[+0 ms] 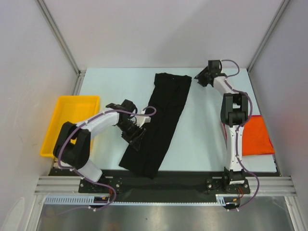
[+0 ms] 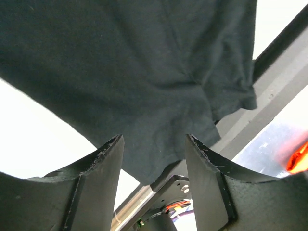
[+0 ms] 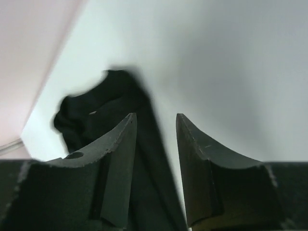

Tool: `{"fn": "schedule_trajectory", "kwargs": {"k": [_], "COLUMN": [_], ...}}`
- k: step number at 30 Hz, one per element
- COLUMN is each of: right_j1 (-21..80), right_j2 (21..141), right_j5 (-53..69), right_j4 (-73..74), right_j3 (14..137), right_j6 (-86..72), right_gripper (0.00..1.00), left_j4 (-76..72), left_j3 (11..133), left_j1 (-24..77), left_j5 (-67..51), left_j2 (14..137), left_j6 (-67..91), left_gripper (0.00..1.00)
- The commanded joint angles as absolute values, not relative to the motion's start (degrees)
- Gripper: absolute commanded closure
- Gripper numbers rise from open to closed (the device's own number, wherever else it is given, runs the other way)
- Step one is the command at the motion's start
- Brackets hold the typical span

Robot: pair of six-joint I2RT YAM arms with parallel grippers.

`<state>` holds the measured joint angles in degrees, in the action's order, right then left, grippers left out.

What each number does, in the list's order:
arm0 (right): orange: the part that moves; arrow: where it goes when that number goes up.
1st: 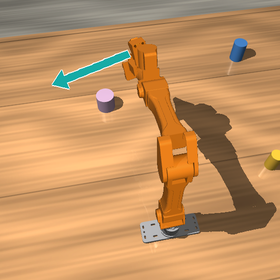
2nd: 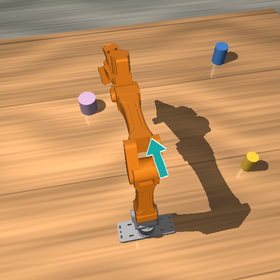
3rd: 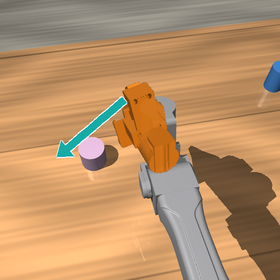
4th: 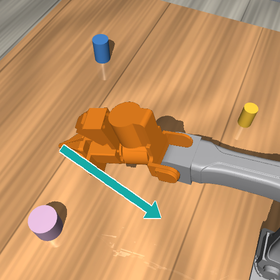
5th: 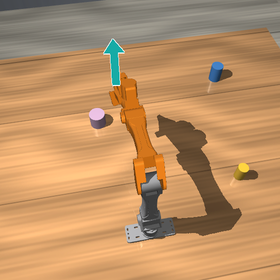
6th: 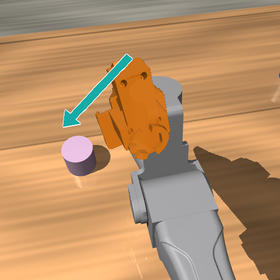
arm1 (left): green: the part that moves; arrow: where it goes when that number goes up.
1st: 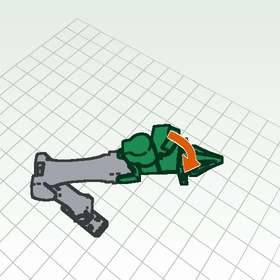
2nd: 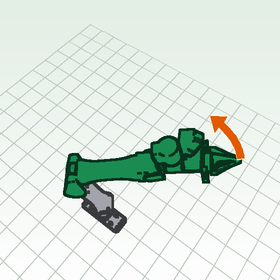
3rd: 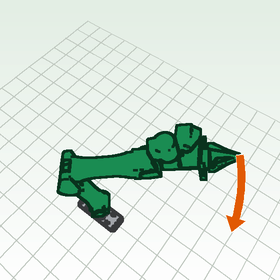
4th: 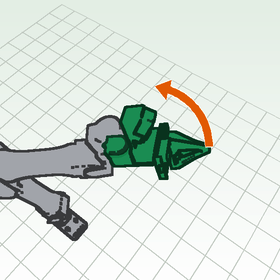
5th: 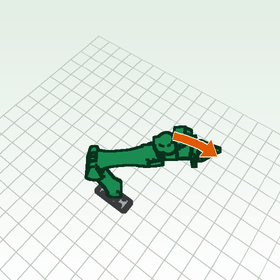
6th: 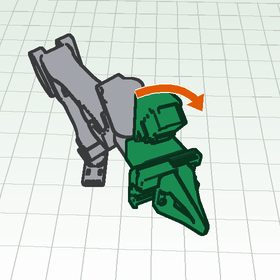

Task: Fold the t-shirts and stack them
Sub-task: Fold the tshirt

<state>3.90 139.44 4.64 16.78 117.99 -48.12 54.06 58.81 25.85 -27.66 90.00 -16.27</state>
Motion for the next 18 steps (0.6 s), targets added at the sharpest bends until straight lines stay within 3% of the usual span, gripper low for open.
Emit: {"fn": "schedule_trajectory", "kwargs": {"k": [1, 7, 10, 11, 12, 14, 18], "right_j1": [4.83, 5.98, 6.24, 6.59, 6.59, 6.77, 7.38], "right_j2": [145.45, 150.37, 153.01, 155.19, 156.43, 157.76, 158.29], "right_j5": [8.96, 10.46, 11.42, 11.6, 11.69, 13.0, 11.26], "right_j4": [16.87, 14.77, 14.59, 15.02, 15.81, 14.25, 3.2], "right_j3": [122.07, 124.89, 128.57, 130.15, 133.39, 134.91, 134.73], "right_j6": [-53.61, -57.82, -59.58, -60.2, -60.64, -63.35, -68.54], "right_gripper": [0.56, 0.58, 0.65, 0.7, 0.83, 0.97, 1.0], "left_j4": [50.98, 49.92, 49.4, 49.22, 49.04, 49.48, 49.31], "left_j3": [57.92, 58.18, 57.92, 58.09, 58.27, 59.49, 61.96], "left_j1": [25.49, 22.85, 22.85, 22.85, 22.85, 22.85, 22.85], "left_j5": [-27.77, -28.74, -29.97, -30.41, -31.72, -33.56, -38.84], "left_j2": [93.06, 96.5, 98.69, 99.4, 100.8, 102.21, 106.25], "left_j6": [-13.45, -11.95, -11.87, -11.78, -11.86, -12.04, -12.04], "left_gripper": [0.41, 0.41, 0.44, 0.46, 0.48, 0.57, 0.75]}}
